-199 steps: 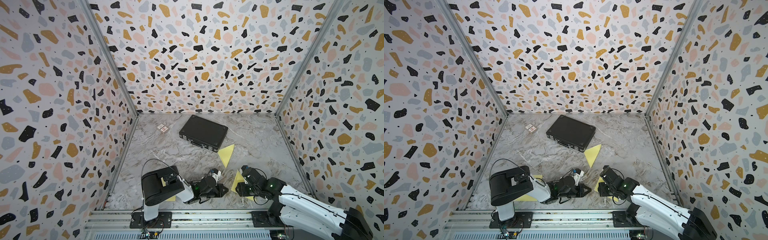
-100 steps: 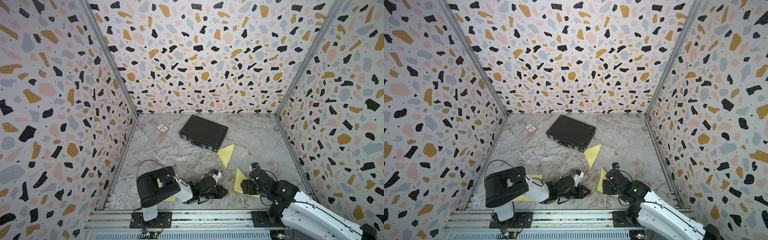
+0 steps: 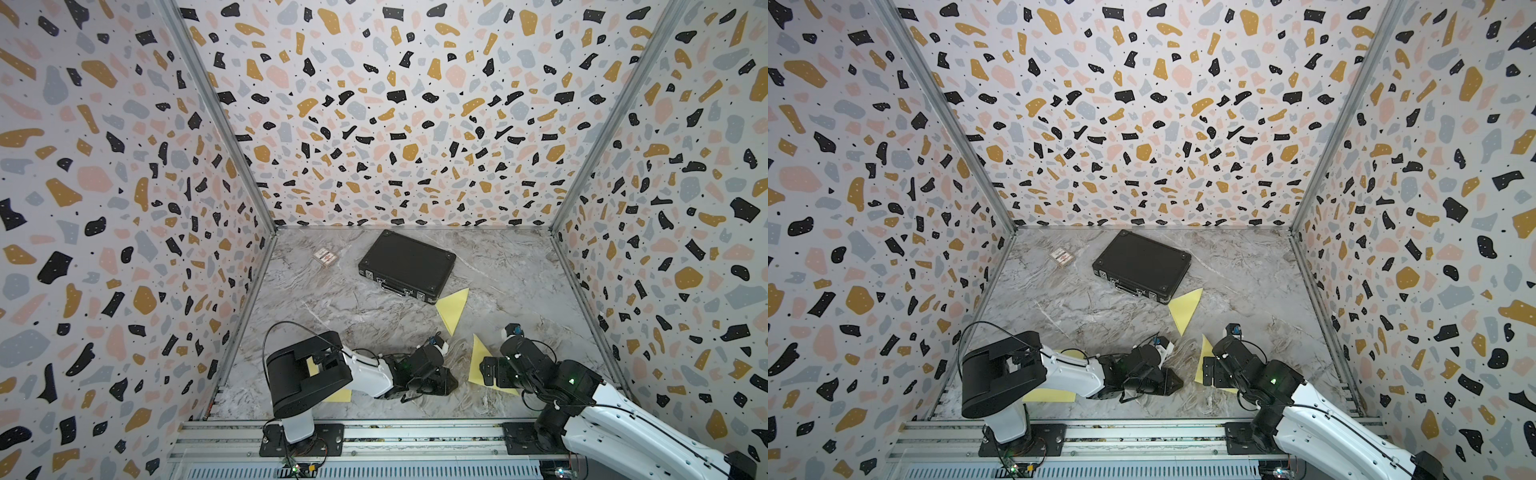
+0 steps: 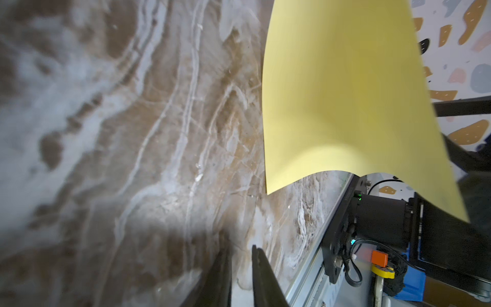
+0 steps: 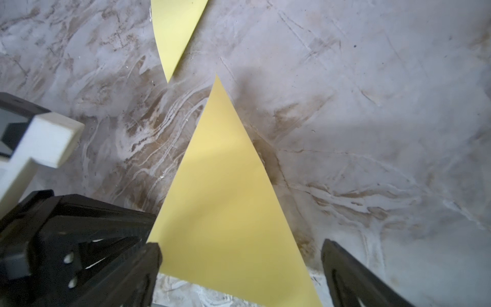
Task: Fold the square paper diagonally
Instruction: Fold the paper at the center of the board.
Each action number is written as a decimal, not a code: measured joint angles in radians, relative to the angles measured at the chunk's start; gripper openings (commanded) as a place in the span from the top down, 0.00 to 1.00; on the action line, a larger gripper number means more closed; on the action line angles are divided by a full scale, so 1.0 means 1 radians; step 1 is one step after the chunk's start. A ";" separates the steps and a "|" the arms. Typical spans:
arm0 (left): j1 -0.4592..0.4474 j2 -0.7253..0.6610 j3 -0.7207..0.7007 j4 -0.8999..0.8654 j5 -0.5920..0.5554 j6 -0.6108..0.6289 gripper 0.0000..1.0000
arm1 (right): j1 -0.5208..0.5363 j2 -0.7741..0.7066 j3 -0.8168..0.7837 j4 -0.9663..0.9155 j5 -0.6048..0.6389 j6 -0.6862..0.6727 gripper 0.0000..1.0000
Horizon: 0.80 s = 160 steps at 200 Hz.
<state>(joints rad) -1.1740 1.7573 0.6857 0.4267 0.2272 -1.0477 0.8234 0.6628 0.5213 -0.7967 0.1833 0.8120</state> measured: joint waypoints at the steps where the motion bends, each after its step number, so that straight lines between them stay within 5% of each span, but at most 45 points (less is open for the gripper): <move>1: 0.000 0.001 0.003 -0.006 0.000 0.001 0.82 | 0.000 0.000 0.000 0.000 0.000 0.001 0.00; 114: -0.006 0.069 0.144 -0.133 0.026 0.042 0.85 | -0.010 -0.126 -0.040 -0.004 0.029 0.131 0.06; 160: -0.018 0.069 0.144 -0.093 0.046 0.038 0.86 | -0.030 -0.134 -0.067 -0.008 0.031 0.174 0.25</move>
<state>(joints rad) -1.1915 1.8259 0.8299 0.3336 0.2729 -1.0100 0.7933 0.5293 0.4545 -0.8051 0.2146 0.9863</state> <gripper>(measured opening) 0.140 0.804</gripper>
